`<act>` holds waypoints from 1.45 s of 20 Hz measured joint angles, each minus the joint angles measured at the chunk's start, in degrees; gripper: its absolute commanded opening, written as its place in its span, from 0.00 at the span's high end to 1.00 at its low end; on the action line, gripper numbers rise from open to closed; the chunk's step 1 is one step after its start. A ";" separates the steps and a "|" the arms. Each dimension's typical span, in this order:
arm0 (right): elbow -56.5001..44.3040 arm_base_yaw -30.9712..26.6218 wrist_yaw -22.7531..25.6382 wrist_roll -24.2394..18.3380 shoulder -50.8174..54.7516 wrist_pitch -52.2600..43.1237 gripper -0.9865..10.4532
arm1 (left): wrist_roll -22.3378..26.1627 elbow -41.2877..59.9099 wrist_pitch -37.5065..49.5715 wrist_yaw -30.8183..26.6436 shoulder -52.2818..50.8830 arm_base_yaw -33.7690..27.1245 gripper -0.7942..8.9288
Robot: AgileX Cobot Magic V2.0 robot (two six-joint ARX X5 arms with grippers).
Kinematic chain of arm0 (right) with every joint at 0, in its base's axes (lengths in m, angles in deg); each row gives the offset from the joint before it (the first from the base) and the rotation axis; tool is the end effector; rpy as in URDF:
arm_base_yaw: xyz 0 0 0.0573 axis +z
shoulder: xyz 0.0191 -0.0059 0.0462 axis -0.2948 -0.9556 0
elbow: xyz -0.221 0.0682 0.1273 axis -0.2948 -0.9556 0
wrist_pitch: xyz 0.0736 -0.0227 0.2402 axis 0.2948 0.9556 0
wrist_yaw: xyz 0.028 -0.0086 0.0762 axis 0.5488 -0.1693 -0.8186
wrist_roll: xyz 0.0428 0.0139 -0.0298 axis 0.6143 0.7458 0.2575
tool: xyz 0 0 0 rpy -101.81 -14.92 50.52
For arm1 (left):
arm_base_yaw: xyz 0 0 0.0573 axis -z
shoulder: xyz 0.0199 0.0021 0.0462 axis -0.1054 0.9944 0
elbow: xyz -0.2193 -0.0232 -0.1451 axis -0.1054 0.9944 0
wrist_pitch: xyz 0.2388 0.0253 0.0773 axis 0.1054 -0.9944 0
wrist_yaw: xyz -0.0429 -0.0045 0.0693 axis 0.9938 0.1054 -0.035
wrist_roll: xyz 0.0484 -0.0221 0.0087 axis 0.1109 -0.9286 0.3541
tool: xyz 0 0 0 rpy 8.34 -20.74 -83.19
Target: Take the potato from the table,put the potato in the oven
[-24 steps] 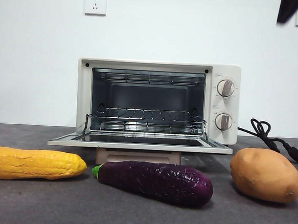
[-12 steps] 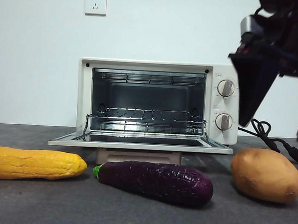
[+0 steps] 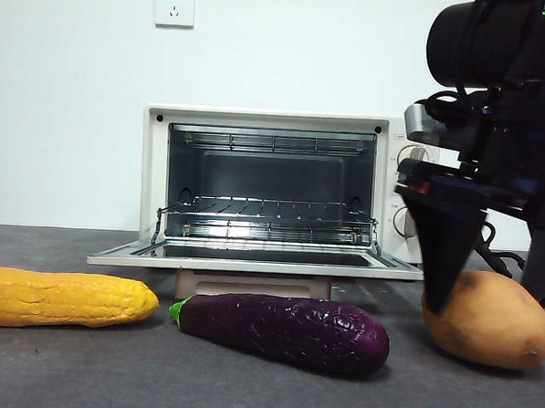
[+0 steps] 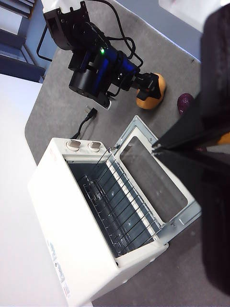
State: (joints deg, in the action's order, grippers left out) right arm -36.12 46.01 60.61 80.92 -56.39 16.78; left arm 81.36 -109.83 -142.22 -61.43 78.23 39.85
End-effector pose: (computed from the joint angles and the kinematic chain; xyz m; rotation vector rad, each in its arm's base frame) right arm 0.2278 0.1272 0.1861 -0.1316 1.3117 0.3435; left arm 0.0694 -0.0511 0.4444 0.1211 0.3817 -0.7232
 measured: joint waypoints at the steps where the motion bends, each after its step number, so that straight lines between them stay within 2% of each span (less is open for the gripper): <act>1: 0.00 0.00 -0.02 0.00 0.11 0.00 0.92 | 0.00 0.00 0.00 0.00 0.00 0.00 0.93; 5: -0.04 0.37 -0.04 0.24 1.95 0.02 0.92 | 0.04 0.00 -0.02 -1.07 0.11 0.00 0.93; 8: -0.07 1.36 -0.13 0.85 8.81 -0.50 0.92 | 1.40 0.00 -1.53 -8.15 0.44 0.00 0.93; 10: -0.07 2.69 -0.39 1.51 13.66 -4.33 0.92 | 2.03 0.00 -2.32 -9.18 0.96 0.00 0.93; 13: -0.07 3.50 -5.01 3.76 15.76 -15.37 0.93 | 2.49 0.13 -2.58 -9.16 1.79 0.00 0.93; 18: 1.16 3.43 -5.86 8.68 5.51 -32.85 0.93 | 2.62 0.35 -3.91 -7.85 2.23 0.00 0.93; 22: 8.04 3.37 -5.60 10.47 -5.95 -37.88 0.93 | 2.60 0.35 -4.42 -7.54 2.23 0.00 0.93; 26: 15.78 3.06 -2.91 11.61 -14.93 -40.24 0.93 | 2.58 0.35 -6.05 -7.41 2.27 0.00 0.93; 29: 17.31 2.16 0.85 14.40 -17.64 -45.20 0.92 | 2.58 0.35 -7.28 -7.41 2.38 0.00 0.93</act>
State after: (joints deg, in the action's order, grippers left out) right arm -18.81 48.17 61.46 95.32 -74.03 -28.42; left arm 83.94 -109.48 -149.50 -68.84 80.62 39.85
